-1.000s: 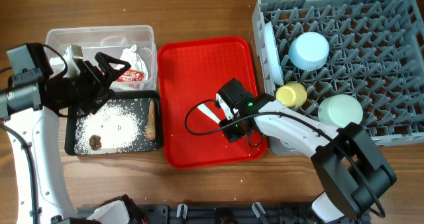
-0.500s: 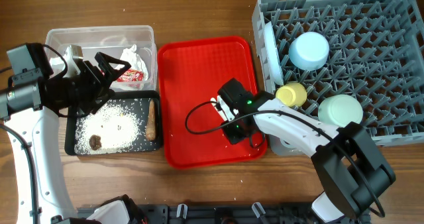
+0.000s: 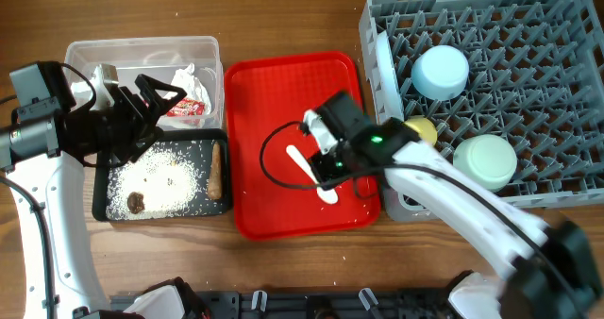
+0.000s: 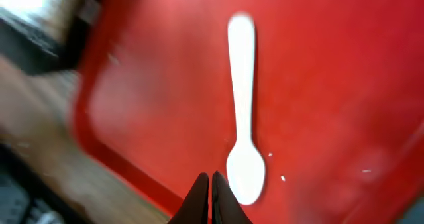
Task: Sort waste into correct bins and load items into the dishwasher rack
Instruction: 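Lift the white spoon with the right gripper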
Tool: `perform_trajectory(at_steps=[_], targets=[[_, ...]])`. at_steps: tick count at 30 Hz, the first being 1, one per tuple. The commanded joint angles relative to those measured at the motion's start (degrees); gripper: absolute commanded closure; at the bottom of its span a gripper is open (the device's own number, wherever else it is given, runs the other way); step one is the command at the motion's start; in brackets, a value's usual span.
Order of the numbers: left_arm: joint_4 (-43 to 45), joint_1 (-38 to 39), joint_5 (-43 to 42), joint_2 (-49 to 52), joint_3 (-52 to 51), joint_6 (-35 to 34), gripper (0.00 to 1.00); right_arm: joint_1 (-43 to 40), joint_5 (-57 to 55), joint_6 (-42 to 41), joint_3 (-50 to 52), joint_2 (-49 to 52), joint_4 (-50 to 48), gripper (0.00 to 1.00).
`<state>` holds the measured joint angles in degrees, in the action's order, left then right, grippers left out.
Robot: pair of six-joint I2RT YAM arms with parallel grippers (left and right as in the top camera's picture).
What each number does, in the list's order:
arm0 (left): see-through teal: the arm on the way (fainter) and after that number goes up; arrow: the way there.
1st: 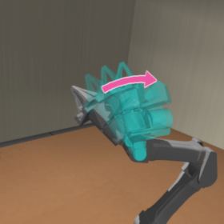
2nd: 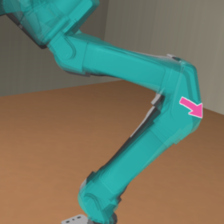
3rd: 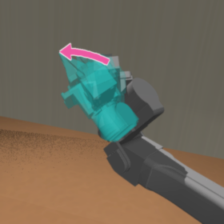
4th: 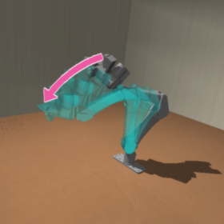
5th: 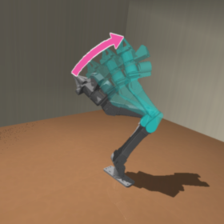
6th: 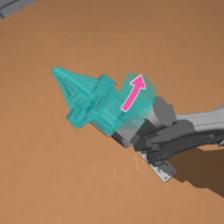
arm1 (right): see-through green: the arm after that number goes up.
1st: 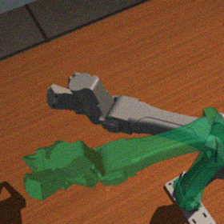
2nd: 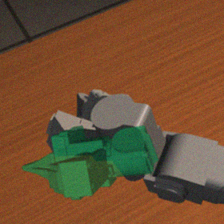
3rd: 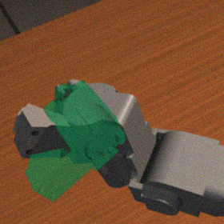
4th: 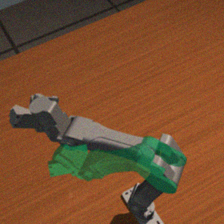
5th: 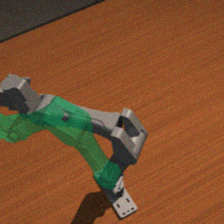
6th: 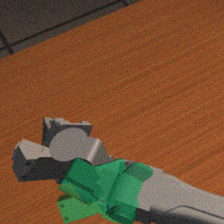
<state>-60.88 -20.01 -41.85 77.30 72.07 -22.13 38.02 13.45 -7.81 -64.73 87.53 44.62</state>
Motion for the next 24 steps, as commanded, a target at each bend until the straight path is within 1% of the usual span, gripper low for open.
perform_trajectory(at_steps=[1,2,4,8,12,14,17,19,22,24], targets=[[0.13,-0.37,-0.07,-0.81,0.59,0.74,0.00,-1.81,-0.55,0.39,-1.49,-8.24,1.81,0.96],[0.13,-0.37,-0.09,-0.81,0.59,0.74,0.00,-2.32,-0.50,0.52,-1.49,-10.03,3.15,0.90],[0.13,-0.37,-0.09,-0.81,0.59,0.74,0.00,-2.29,-0.44,1.51,-1.49,-11.04,4.96,0.83],[0.13,-0.37,-0.07,-0.81,0.59,0.74,0.00,-1.60,0.15,1.64,0.55,-9.03,6.21,0.76],[0.13,-0.37,-0.07,-0.81,0.59,0.74,0.00,-1.18,1.31,1.18,3.37,-4.24,5.20,0.75],[0.13,-0.37,-0.07,-0.81,0.59,0.74,0.00,-0.46,3.17,1.18,4.17,0.11,3.21,0.75],[0.13,-0.37,-0.07,-0.81,0.59,0.74,0.00,0.81,2.99,1.18,4.28,6.45,-0.28,0.74],[0.13,-0.37,-0.07,-0.81,0.59,0.74,0.00,1.14,1.29,1.14,4.28,10.40,-3.67,0.68],[0.13,-0.37,-0.07,-0.81,0.59,0.74,0.00,1.14,-4.94,-1.49,4.28,14.86,-8.20,0.67],[0.13,-0.37,-0.07,-0.81,0.59,0.74,0.00,1.14,-4.87,-1.88,4.28,16.70,-10.16,0.67]])
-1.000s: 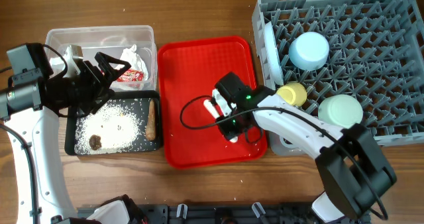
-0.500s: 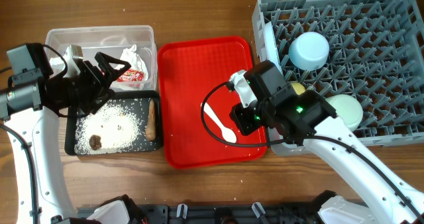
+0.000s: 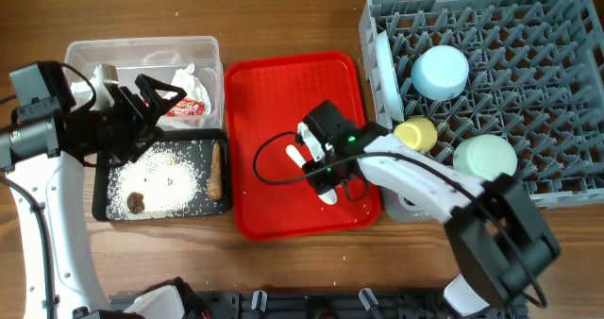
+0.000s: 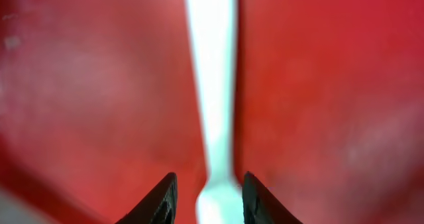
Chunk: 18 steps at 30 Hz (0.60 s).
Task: Sort waste into correct bins and load items into the dishwasher rack
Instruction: 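Lift the white spoon with the right gripper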
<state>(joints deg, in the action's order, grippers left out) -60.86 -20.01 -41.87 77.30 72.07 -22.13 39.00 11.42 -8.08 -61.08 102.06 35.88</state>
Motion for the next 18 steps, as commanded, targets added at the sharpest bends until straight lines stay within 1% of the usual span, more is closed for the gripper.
perform_trajectory(at_steps=[1,4,6,7,12,16,18], targets=[[0.11,-0.37,-0.04,-0.81,0.59,0.74,0.00,0.15,-2.86,-2.38,0.63,2.64,-1.97,0.67],[0.11,-0.37,-0.04,-0.81,0.59,0.74,0.00,0.15,-2.86,-2.51,0.63,3.50,-2.69,0.67],[0.11,-0.37,-0.07,-0.81,0.59,0.74,0.00,0.17,-2.84,-2.58,0.79,3.58,-2.60,0.73],[0.11,-0.37,-0.04,-0.81,0.59,0.74,0.00,0.22,-2.84,-2.60,1.07,3.58,-2.73,0.75],[0.11,-0.37,-0.04,-0.81,0.59,0.74,0.00,0.22,-2.86,-2.62,3.87,3.61,-4.61,0.76],[0.11,-0.37,-0.04,-0.81,0.59,0.74,0.00,0.20,-1.18,-2.60,3.34,2.99,-4.48,0.88],[0.11,-0.37,-0.04,-0.81,0.59,0.74,0.00,0.20,-1.05,-2.60,2.49,2.21,-3.54,0.91]])
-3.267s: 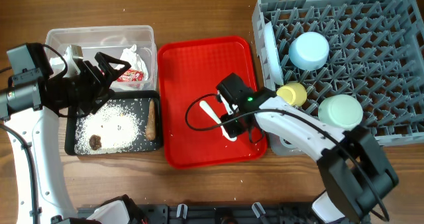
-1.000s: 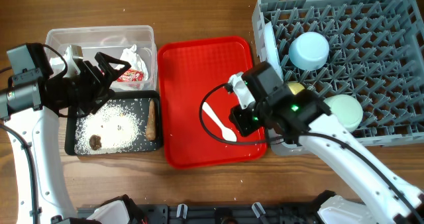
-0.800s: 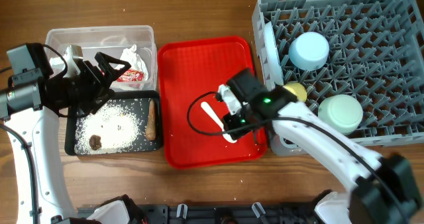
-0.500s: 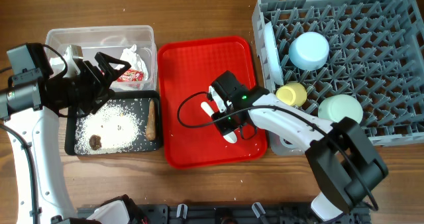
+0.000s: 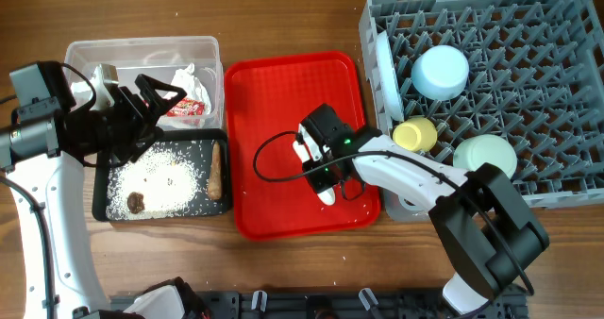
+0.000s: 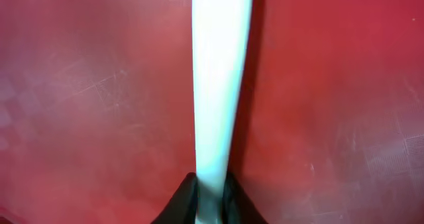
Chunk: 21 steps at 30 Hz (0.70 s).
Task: Sort waste into correct bins and load items into the dishwasher rack
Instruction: 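Lift the white spoon with the right gripper, then carry the spoon right and drop it into the rack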
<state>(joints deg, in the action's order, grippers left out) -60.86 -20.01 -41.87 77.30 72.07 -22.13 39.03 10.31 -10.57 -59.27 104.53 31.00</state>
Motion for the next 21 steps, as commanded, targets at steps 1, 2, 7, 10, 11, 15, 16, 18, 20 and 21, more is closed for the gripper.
perform_trajectory(at_steps=[1,2,7,10,11,15,16,18,20,21], targets=[[0.11,-0.37,-0.04,-0.81,0.59,0.74,0.00,0.17,0.02,-0.04,0.17,-1.01,1.92,0.93],[0.11,-0.37,-0.04,-0.81,0.59,0.74,0.00,0.17,0.04,-0.02,-0.11,-1.60,2.29,0.94],[0.11,-0.37,-0.07,-0.81,0.59,0.74,0.00,0.17,0.07,-0.04,-0.55,-5.90,3.30,0.96],[0.11,-0.37,-0.04,-0.81,0.59,0.74,0.00,0.17,0.04,-0.02,-0.55,-9.27,4.35,0.96],[0.11,-0.37,-0.04,-0.81,0.59,0.74,0.00,0.17,0.04,-0.04,-0.55,-10.73,5.11,0.96],[0.11,-0.37,-0.04,-0.81,0.59,0.74,0.00,0.11,0.04,-0.02,-0.55,-16.28,6.93,0.96],[0.11,-0.37,-0.04,-0.81,0.59,0.74,0.00,-0.07,0.02,0.02,-0.55,-18.43,7.50,0.96],[0.11,-0.37,-0.07,-0.81,0.59,0.74,0.00,-0.52,0.02,0.04,-0.55,-20.94,8.13,0.96],[0.11,-0.37,-0.04,-0.81,0.59,0.74,0.00,-1.70,0.02,0.04,-0.55,-24.02,9.35,0.96],[0.11,-0.37,-0.04,-0.81,0.59,0.74,0.00,-2.38,0.04,0.04,-0.55,-25.29,9.97,0.96]])
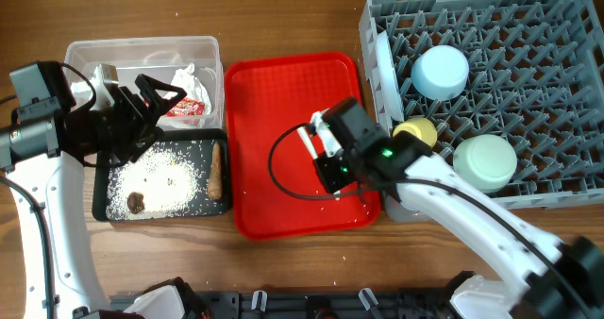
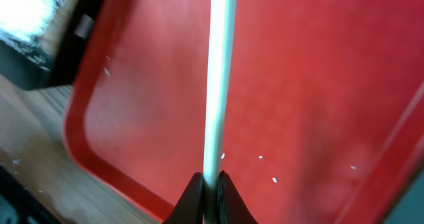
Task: Sort waste into correct bins and load items into the dishwasher rack
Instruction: 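Carry the spoon right and drop it into the rack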
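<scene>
My right gripper (image 2: pixel 209 179) is shut on the white plastic spoon (image 2: pixel 220 85), which hangs above the red tray (image 2: pixel 152 71); the handle points away from the fingers. In the overhead view the right gripper (image 1: pixel 326 160) is over the tray's (image 1: pixel 274 206) right half and only a bit of the spoon (image 1: pixel 307 140) shows. The grey dishwasher rack (image 1: pixel 547 102) holds a light blue cup (image 1: pixel 440 72), a yellow cup (image 1: pixel 415 130) and a pale green cup (image 1: pixel 485 160). My left gripper (image 1: pixel 160 97) hovers over the bins at left, its fingers spread and empty.
A clear bin (image 1: pixel 142 59) with wrappers stands at the back left. In front of it a black bin (image 1: pixel 160 182) holds rice, a brown stick and a dark scrap. A few rice grains lie on the tray.
The right gripper, then shut on the spoon low at the tray surface, now holds it lifted above the tray. The left arm has not moved.
The spoon lay flat on the red tray with my right gripper shut just before its bowl. Then the fingers stood open either side of the handle. Then they were shut on it, and now the spoon is held clear of the tray.
</scene>
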Tool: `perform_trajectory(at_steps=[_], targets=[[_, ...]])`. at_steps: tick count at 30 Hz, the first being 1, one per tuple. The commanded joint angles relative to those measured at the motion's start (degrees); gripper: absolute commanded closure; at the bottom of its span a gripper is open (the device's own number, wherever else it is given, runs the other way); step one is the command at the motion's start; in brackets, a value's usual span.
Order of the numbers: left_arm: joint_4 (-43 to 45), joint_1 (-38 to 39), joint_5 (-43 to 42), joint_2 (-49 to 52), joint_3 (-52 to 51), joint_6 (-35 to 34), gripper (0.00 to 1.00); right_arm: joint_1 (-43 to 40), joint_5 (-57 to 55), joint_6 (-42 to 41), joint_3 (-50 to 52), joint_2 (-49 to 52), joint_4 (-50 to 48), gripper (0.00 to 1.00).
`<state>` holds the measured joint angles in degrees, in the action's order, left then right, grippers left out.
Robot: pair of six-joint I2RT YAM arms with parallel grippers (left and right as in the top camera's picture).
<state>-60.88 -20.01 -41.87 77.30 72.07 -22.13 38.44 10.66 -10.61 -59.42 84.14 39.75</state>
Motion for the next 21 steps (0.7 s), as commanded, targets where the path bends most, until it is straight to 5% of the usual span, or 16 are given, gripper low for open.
perform_trajectory(at_steps=[1,14,21], targets=[[0.13,-0.37,-0.04,-0.81,0.59,0.74,0.00,-2.58,-0.33,0.09,-0.39,-6.21,1.92,0.96],[0.13,-0.37,-0.04,-0.81,0.59,0.74,0.00,-18.21,-5.20,1.60,-0.37,-16.85,10.01,0.96],[0.13,-0.37,-0.04,-0.81,0.59,0.74,0.00,-21.40,-18.32,1.64,-0.37,-16.85,10.32,0.96]])
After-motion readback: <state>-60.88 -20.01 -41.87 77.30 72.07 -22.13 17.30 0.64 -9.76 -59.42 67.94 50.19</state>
